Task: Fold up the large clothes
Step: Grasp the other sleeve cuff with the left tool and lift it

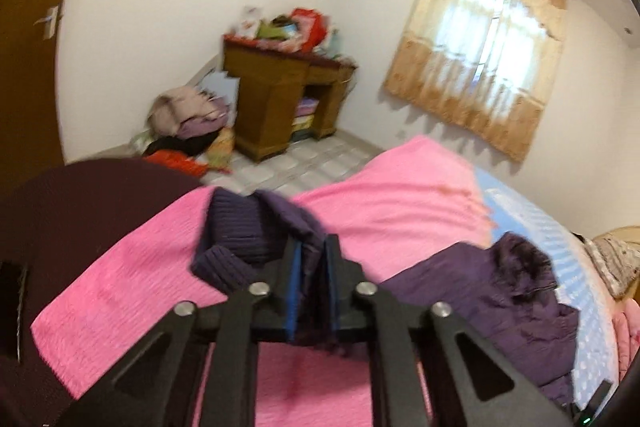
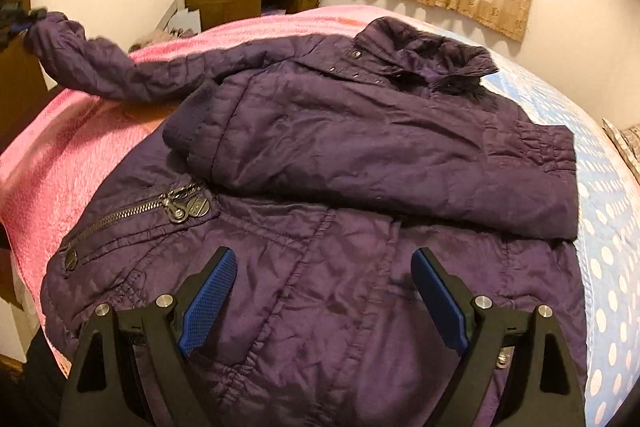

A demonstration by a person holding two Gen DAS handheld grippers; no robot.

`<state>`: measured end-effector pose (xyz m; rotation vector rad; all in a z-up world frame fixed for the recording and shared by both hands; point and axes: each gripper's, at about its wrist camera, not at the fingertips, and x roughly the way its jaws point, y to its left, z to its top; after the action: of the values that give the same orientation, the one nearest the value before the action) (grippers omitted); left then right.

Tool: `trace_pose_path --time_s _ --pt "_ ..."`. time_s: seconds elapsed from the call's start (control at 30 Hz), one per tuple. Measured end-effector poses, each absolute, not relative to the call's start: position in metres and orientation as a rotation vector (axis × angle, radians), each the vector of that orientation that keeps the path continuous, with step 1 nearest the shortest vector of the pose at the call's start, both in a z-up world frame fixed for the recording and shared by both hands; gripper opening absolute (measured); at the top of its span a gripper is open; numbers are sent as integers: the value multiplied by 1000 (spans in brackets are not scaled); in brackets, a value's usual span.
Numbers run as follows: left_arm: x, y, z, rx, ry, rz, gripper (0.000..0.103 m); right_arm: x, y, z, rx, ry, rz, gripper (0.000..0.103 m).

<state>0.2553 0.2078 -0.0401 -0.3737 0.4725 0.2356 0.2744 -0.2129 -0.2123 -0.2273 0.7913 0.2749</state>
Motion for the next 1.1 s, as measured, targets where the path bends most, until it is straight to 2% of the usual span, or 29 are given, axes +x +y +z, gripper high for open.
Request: trace_pose_path --time_s 0.1,0.3,0.37,0.4,0.47,0.5,0.53,0.67,0.83,0.97,1.1 --pt "267 176 -14 -333 423 160 1 270 -229 -204 -195 762 251 89" --pt "283 65 29 -202 331 -44 1 264 -276 -189 -113 709 155 89" --pt "287 38 29 -173 348 -73 8 262 -286 -187 -123 700 116 89" --pt "287 30 27 -155 362 -76 14 260 -288 -186 -122 698 120 89" --pt "280 33 15 -119 403 -92 41 256 -292 -183 -82 687 166 89" --pt "275 44 6 -109 416 -57 74 255 -292 -183 -70 683 185 90" --pt "268 54 0 -100 421 -9 95 254 -291 -183 -63 676 202 90" --pt "231 117 -52 -70 497 169 100 258 -278 -188 -47 675 237 90" --pt "198 199 -121 -118 605 340 100 260 -250 -197 -124 710 268 90" --pt "205 193 -135 -109 623 302 100 262 -234 -202 -139 731 284 90" --pt "236 145 -141 118 621 314 103 261 -224 -204 -161 744 284 90"
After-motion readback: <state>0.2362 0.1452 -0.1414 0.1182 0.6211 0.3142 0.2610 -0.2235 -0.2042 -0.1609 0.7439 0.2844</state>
